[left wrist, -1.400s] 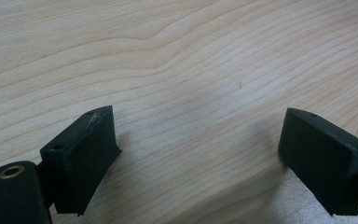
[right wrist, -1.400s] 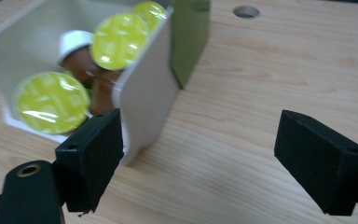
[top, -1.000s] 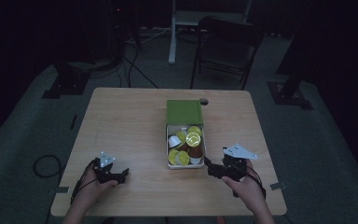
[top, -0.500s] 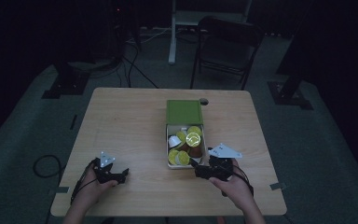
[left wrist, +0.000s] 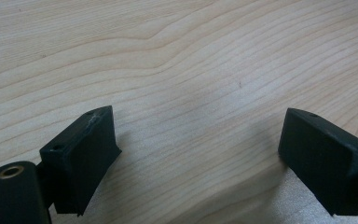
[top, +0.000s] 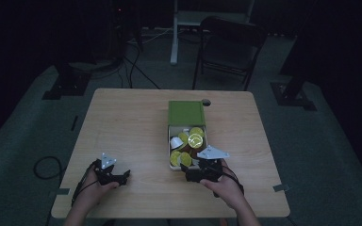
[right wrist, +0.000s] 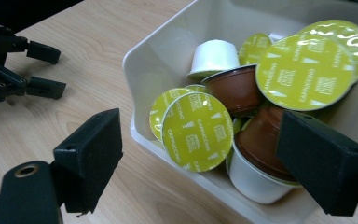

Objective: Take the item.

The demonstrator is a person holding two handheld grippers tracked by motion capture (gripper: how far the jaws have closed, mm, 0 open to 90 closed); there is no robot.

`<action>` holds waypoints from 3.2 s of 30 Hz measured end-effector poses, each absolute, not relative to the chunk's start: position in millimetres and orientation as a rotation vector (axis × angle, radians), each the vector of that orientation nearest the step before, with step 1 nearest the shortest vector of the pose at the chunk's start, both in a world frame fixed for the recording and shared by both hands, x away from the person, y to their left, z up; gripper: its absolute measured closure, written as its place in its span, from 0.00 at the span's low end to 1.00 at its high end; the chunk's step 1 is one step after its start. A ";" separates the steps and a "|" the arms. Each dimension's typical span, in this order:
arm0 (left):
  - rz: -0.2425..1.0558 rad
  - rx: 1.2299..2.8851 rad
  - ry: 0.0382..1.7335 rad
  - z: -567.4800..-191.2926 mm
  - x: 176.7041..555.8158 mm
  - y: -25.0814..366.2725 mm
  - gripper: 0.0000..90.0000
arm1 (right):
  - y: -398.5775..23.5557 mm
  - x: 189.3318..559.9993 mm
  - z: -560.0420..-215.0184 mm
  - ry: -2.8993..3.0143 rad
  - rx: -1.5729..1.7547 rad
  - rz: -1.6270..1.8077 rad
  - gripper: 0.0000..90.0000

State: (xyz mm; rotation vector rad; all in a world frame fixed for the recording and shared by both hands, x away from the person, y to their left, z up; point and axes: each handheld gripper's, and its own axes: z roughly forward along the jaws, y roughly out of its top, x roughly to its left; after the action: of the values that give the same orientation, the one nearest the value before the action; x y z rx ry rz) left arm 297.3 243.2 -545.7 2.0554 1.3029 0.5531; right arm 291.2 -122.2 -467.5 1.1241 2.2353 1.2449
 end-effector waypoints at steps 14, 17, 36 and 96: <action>0.553 2.055 1.303 -545.7 297.3 243.2 0.13 | -106.8 305.7 -483.8 2.255 1.090 1.235 0.29; 0.553 2.055 1.303 -545.7 297.3 243.2 0.13 | -105.1 307.3 -485.0 2.257 1.083 1.235 0.29; 0.553 2.055 1.303 -545.8 297.3 243.2 0.13 | -89.2 314.5 -501.3 2.287 1.108 1.171 0.35; 0.551 2.056 1.303 -545.6 297.3 243.3 0.13 | -146.8 304.0 -422.7 2.095 1.061 1.353 0.63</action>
State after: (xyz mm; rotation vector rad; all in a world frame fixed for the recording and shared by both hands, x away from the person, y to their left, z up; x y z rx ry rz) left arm 297.3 243.3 -545.6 2.0562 1.3032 0.5511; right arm 304.0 -146.8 -422.7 1.0611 2.0952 1.3528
